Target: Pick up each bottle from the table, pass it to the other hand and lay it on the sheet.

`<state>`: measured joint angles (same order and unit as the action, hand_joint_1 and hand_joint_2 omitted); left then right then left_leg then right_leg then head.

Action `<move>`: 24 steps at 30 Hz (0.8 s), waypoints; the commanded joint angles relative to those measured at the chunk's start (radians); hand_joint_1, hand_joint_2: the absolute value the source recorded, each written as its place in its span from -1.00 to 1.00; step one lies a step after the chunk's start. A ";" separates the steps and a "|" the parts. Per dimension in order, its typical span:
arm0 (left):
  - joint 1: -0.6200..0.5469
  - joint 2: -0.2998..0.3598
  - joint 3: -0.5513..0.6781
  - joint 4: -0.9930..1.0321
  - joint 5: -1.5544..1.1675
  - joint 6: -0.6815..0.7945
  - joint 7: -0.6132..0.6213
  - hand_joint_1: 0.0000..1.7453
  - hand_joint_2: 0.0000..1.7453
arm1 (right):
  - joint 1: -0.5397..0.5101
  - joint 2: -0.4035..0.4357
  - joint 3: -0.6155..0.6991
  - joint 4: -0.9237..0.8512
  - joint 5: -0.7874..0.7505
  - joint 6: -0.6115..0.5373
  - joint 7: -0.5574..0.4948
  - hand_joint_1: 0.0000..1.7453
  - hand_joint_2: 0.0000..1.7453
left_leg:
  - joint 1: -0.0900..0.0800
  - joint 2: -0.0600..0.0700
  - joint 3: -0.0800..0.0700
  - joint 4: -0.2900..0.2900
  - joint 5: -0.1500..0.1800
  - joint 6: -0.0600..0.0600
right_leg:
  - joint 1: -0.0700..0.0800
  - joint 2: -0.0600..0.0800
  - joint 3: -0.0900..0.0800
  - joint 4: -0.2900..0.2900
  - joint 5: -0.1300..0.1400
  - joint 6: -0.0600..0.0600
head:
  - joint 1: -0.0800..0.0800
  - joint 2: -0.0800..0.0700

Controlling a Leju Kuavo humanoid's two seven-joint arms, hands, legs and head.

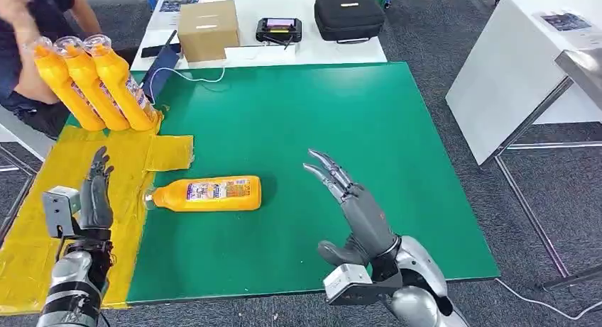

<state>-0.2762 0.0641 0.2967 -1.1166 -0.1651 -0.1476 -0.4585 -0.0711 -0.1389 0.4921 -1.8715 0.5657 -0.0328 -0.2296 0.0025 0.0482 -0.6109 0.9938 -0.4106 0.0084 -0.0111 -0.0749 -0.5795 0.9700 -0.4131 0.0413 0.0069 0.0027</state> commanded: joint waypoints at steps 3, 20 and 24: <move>0.004 -0.024 0.047 0.007 -0.044 -0.012 0.007 -1.00 -1.00 | -0.041 0.017 -0.012 0.037 -0.001 0.014 -0.005 -1.00 -1.00 | 0.000 -0.003 0.003 -0.001 -0.001 0.000 | -0.001 0.004 0.003 -0.001 -0.001 -0.001 | 0.000 0.000; 0.119 -0.079 -0.068 -0.464 0.028 -0.059 0.114 -1.00 -1.00 | -0.158 0.024 -0.051 0.177 0.089 0.035 0.106 -1.00 -1.00 | 0.001 -0.002 0.002 0.002 -0.002 0.000 | 0.000 0.006 0.003 0.000 -0.001 0.000 | 0.000 0.000; 0.129 -0.093 -0.123 -0.510 0.043 -0.048 0.124 -1.00 -1.00 | -0.213 0.030 -0.064 0.235 0.093 0.045 0.123 -1.00 -1.00 | 0.000 -0.002 0.001 0.001 -0.001 0.000 | 0.000 0.004 0.002 0.000 0.000 0.000 | 0.000 0.000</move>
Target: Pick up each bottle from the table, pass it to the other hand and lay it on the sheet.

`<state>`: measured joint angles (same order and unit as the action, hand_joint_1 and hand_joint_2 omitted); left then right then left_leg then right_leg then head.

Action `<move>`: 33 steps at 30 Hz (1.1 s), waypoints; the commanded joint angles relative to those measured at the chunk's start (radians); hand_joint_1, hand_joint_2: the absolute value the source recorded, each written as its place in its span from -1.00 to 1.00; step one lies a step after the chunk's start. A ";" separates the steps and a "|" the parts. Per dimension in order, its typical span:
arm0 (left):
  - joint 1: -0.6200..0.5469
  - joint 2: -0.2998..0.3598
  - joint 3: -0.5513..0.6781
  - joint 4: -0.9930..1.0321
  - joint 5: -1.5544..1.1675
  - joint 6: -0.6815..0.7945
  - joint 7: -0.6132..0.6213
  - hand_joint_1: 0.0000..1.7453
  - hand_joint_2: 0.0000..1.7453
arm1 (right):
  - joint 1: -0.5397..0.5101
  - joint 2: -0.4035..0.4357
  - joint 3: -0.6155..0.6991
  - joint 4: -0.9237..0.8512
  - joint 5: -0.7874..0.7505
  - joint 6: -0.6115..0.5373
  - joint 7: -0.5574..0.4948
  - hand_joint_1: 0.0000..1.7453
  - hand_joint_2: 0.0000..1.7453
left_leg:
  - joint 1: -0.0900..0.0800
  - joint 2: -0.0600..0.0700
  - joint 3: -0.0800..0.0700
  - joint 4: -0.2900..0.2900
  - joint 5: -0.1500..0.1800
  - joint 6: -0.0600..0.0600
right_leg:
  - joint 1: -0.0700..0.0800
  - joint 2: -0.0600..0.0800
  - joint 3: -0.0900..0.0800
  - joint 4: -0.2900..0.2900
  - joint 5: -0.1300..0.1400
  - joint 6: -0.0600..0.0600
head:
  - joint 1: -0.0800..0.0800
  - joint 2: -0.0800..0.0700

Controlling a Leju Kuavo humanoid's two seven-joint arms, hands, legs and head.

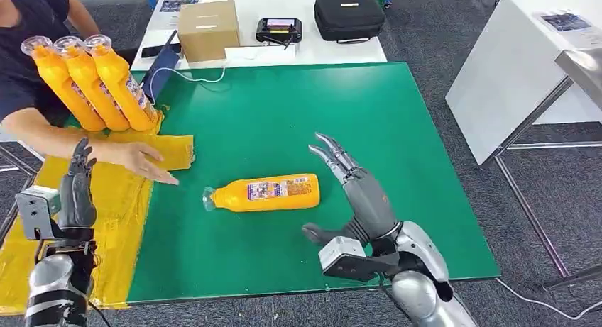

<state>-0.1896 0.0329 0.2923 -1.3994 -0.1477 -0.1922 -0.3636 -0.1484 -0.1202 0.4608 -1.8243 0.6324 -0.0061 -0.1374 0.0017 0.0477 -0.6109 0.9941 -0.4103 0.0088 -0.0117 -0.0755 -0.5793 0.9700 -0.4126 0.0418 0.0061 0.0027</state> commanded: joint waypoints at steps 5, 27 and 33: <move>0.039 -0.046 -0.121 -0.208 0.036 0.003 0.014 -1.00 -1.00 | -0.130 0.009 -0.031 0.179 0.029 0.025 0.038 -1.00 1.00 | 0.001 -0.001 0.003 0.000 -0.001 -0.001 | 0.000 0.006 0.003 0.000 0.000 -0.001 | 0.000 0.000; -0.102 -0.033 -0.300 -0.079 0.075 -0.010 -0.014 -1.00 -1.00 | -0.638 0.100 0.246 1.044 -0.050 0.259 0.054 -1.00 1.00 | 0.001 -0.004 0.004 0.001 0.002 0.000 | 0.000 0.006 0.004 0.001 0.001 0.001 | 0.000 0.000; -0.137 -0.033 -0.313 -0.022 0.080 -0.011 -0.017 -1.00 -1.00 | -0.644 0.152 0.330 1.127 -0.078 0.277 0.032 -1.00 1.00 | 0.001 -0.004 0.004 0.000 0.003 -0.001 | 0.000 0.009 0.004 0.001 0.001 0.000 | 0.000 0.000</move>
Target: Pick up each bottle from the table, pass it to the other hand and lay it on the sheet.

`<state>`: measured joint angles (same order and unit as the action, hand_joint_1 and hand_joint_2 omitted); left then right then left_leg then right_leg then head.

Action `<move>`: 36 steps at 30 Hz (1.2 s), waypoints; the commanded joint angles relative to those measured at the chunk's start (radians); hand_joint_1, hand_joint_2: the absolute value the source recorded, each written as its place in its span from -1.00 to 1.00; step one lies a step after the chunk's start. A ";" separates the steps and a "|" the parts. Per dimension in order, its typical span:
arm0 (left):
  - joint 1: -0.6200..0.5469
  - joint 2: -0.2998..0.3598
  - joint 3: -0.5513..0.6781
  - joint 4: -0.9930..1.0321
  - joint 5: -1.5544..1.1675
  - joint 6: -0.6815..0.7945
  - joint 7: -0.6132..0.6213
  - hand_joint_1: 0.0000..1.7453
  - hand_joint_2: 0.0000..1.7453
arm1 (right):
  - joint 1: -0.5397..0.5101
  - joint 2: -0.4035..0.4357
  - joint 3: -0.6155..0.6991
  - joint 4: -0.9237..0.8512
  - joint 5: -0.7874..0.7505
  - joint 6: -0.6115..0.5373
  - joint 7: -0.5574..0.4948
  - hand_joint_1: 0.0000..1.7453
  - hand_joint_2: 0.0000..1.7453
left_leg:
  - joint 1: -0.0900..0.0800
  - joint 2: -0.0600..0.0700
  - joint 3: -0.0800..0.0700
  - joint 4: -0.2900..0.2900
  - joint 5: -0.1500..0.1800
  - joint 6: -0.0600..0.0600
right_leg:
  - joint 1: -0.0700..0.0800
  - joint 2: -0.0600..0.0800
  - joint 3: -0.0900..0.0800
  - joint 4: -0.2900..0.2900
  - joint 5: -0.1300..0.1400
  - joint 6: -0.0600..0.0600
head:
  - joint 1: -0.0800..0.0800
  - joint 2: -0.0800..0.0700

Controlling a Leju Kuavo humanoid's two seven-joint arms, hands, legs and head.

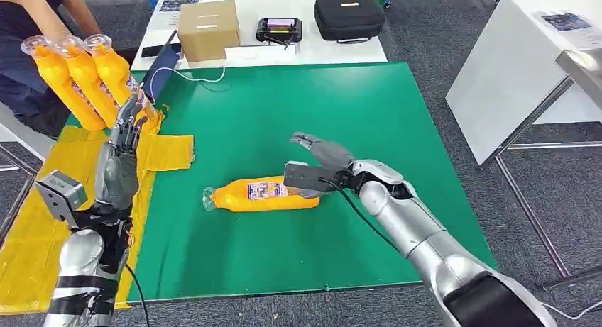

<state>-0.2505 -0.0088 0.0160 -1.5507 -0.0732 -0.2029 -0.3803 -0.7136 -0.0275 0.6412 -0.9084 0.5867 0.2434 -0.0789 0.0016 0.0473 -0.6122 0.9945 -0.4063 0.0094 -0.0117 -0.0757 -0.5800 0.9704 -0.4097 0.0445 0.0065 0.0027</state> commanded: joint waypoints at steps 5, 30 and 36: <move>-0.084 0.012 -0.045 0.142 0.010 -0.001 -0.004 -1.00 -1.00 | -0.073 0.075 0.214 0.254 -0.034 0.019 -0.026 -1.00 1.00 | 0.001 -0.004 0.003 0.000 -0.001 -0.001 | 0.000 0.005 0.003 0.000 -0.001 -0.002 | 0.000 0.000; -0.078 -0.009 -0.087 0.060 -0.005 -0.017 0.018 -1.00 -1.00 | -0.021 0.242 0.470 0.598 0.459 -0.034 0.382 -1.00 1.00 | 0.002 -0.006 0.007 -0.001 -0.001 -0.001 | 0.000 0.004 0.007 -0.002 -0.002 -0.002 | 0.000 0.000; -0.080 -0.011 -0.080 0.077 -0.007 -0.017 0.016 -1.00 -1.00 | -0.002 0.229 0.452 0.601 0.526 0.081 0.438 -1.00 1.00 | 0.002 -0.006 0.013 -0.002 -0.001 -0.001 | 0.000 0.001 0.006 -0.003 -0.003 -0.004 | 0.000 0.000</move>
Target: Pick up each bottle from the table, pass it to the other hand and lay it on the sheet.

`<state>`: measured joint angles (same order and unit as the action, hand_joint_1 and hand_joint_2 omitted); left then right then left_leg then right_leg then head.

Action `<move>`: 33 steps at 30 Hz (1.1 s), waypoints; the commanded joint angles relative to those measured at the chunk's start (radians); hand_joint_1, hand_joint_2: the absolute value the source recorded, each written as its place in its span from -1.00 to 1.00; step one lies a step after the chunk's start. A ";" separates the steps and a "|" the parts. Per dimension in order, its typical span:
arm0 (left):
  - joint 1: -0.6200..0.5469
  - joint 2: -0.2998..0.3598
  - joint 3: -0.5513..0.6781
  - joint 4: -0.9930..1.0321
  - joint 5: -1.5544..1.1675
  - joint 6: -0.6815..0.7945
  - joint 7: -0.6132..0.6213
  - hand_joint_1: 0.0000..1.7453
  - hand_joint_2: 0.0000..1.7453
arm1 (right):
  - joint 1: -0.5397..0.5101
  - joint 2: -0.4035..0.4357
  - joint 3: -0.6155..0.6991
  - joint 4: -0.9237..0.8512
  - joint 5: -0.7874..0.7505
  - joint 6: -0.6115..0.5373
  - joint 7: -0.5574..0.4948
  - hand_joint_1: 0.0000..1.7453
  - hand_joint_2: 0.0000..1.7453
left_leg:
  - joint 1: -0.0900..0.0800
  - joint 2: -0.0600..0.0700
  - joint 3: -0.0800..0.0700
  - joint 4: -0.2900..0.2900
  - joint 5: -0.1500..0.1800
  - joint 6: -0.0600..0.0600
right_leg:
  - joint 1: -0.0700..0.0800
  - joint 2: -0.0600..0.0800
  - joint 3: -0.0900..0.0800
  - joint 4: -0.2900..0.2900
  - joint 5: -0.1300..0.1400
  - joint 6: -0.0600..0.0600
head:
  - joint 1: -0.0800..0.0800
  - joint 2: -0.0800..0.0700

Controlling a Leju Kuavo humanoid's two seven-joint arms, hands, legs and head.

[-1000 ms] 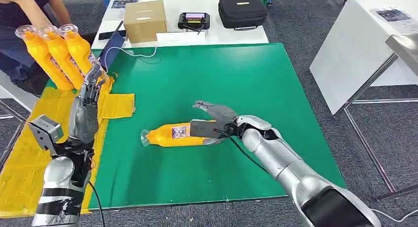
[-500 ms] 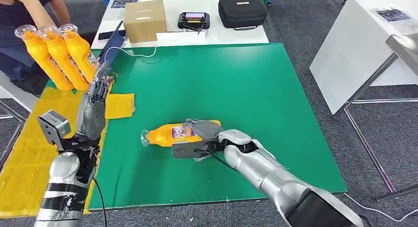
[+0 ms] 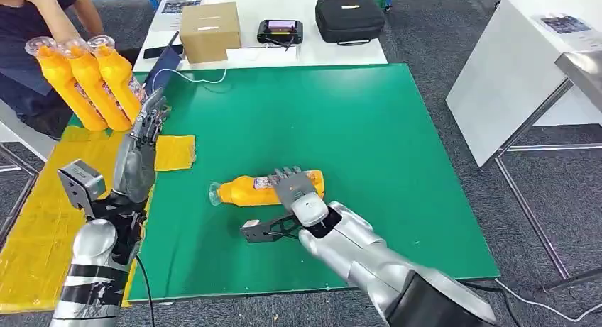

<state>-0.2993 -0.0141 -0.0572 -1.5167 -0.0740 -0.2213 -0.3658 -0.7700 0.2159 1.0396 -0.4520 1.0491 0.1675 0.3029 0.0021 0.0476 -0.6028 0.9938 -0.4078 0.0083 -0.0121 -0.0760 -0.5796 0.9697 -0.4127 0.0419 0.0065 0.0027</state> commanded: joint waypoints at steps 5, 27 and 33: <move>-0.065 -0.007 -0.021 0.093 0.004 -0.008 -0.018 -1.00 -1.00 | 0.079 -0.039 0.022 0.155 0.092 0.249 0.002 -1.00 1.00 | 0.001 -0.008 0.010 -0.002 0.000 -0.001 | -0.001 -0.002 0.007 -0.004 -0.002 -0.003 | 0.000 0.000; 0.000 0.012 0.008 0.007 -0.021 -0.003 0.002 -1.00 -1.00 | 0.109 -0.135 -0.233 0.085 0.107 0.080 0.083 -1.00 1.00 | 0.001 -0.007 0.021 0.000 -0.001 0.001 | -0.001 0.000 0.018 -0.002 0.000 -0.001 | 0.004 0.000; 0.027 0.046 0.038 -0.016 -0.036 0.001 0.016 -1.00 -1.00 | 0.150 -0.167 -0.360 0.053 0.110 0.114 0.028 -1.00 1.00 | 0.001 -0.005 0.019 -0.001 -0.001 0.000 | -0.002 0.001 0.017 -0.003 0.000 -0.002 | 0.003 0.000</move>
<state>-0.2818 -0.0035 -0.0523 -1.5355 -0.1023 -0.2182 -0.3616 -0.7369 0.1232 0.8354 -0.4105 1.1623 0.2190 0.3926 0.0020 0.0464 -0.5820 0.9935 -0.4103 0.0090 -0.0141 -0.0765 -0.5624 0.9682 -0.4145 0.0392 0.0092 0.0027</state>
